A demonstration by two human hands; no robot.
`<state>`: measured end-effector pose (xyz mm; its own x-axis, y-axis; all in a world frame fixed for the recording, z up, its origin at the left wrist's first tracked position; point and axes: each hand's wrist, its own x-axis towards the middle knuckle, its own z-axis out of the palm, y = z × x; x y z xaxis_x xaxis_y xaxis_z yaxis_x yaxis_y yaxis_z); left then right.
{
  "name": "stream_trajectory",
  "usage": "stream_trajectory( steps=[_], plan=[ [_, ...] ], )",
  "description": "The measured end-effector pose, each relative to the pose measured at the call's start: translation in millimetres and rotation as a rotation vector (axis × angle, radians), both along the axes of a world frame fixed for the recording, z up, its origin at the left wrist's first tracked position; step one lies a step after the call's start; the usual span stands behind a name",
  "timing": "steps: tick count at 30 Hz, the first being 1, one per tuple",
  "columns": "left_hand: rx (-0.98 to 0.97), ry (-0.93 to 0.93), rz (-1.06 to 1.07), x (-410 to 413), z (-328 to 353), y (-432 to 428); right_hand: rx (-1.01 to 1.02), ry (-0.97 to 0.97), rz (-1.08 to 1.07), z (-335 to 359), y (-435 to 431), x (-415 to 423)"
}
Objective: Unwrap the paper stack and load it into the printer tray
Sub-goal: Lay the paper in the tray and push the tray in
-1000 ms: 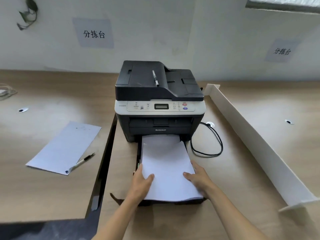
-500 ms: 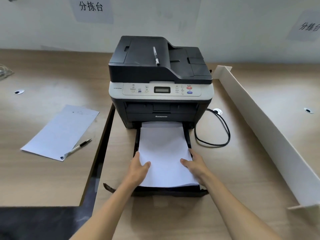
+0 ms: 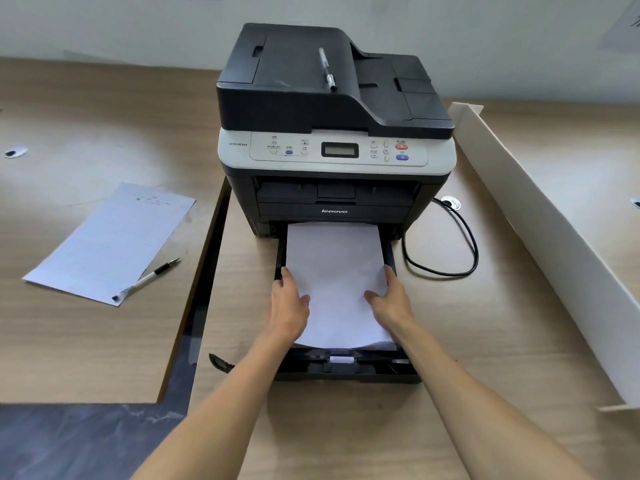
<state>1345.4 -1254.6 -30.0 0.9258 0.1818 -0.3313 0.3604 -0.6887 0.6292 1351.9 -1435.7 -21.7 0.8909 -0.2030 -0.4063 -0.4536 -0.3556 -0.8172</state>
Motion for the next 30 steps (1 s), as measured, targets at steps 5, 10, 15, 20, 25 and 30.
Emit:
stream_trajectory(
  steps=[5,10,15,20,25,30],
  plan=[
    [0.152,-0.078,-0.031,-6.6,-14.3,-8.2,-0.22,0.02,0.062,-3.3,8.3,-2.5],
    [0.314,-0.194,-0.128,-13.0,-18.3,-12.3,-0.549,-0.019,0.151,-6.6,15.3,-5.3],
    [0.471,-0.202,-0.219,-11.0,-19.8,0.6,-0.742,-0.098,0.171,-13.9,21.8,-13.7],
    [0.409,-0.184,-0.29,-12.4,-28.6,17.0,-0.941,-0.099,0.231,-20.1,23.5,-19.1],
    [0.104,-0.14,-0.268,-13.5,-24.0,26.5,-0.8,-0.081,0.402,-16.9,0.7,-23.6],
    [-0.201,0.007,-0.338,-30.1,0.3,59.0,-0.559,-0.061,0.538,-0.8,-37.2,-36.8]
  ],
)
